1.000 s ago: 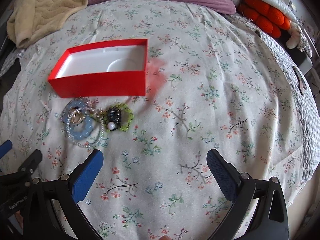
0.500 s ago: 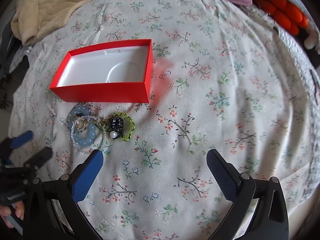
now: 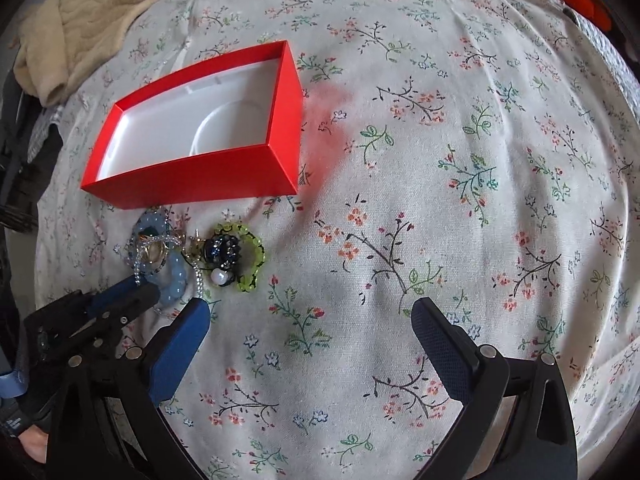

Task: Organize jewelry
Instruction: 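Grasp the clear beaded bracelet with the left gripper while the right gripper grasps the thin green beaded bracelet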

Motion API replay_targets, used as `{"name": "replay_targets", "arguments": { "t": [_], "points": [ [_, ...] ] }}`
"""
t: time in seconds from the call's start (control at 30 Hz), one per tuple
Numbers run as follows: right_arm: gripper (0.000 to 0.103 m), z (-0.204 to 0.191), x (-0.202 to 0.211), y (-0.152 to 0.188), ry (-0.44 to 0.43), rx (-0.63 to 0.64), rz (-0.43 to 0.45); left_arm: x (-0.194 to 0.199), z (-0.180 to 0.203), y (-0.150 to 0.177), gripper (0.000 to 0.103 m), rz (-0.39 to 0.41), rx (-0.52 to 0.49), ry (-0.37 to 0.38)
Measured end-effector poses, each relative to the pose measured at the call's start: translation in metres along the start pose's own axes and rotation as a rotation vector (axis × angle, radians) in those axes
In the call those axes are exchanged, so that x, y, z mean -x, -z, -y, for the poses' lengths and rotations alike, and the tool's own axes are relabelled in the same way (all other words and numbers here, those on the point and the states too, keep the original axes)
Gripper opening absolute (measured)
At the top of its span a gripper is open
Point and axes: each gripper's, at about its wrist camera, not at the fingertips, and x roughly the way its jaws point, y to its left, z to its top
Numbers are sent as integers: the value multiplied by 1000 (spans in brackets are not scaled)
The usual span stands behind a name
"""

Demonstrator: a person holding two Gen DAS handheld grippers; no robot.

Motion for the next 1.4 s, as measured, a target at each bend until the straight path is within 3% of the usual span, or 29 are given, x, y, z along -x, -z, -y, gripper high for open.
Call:
{"name": "replay_targets", "arguments": {
  "t": [0.33, 0.63, 0.77, 0.87, 0.93, 1.1, 1.4],
  "points": [
    [101, 5, 11, 6, 7, -2, 31, 36, -18, 17, 3, 12, 3, 43],
    [90, 7, 11, 6, -11, -34, 28, 55, -64, 36, 3, 62, -12, -105],
    [85, -2, 6, 5, -37, -32, 16, 58, -79, 40, 4, 79, -14, -128],
    [77, -13, 2, 5, -67, -24, -2, 57, -86, 39, 17, 80, 1, -114],
    [66, -21, -1, 5, -93, -26, -15, 55, -88, 36, 24, 77, 10, -105],
    [45, -44, -6, -1, -158, -36, -21, 46, -89, 28, 25, 61, 21, -110],
    [28, -76, -20, -26, -218, -45, 22, 42, -91, 23, 25, 52, 25, -111]
  ]
}}
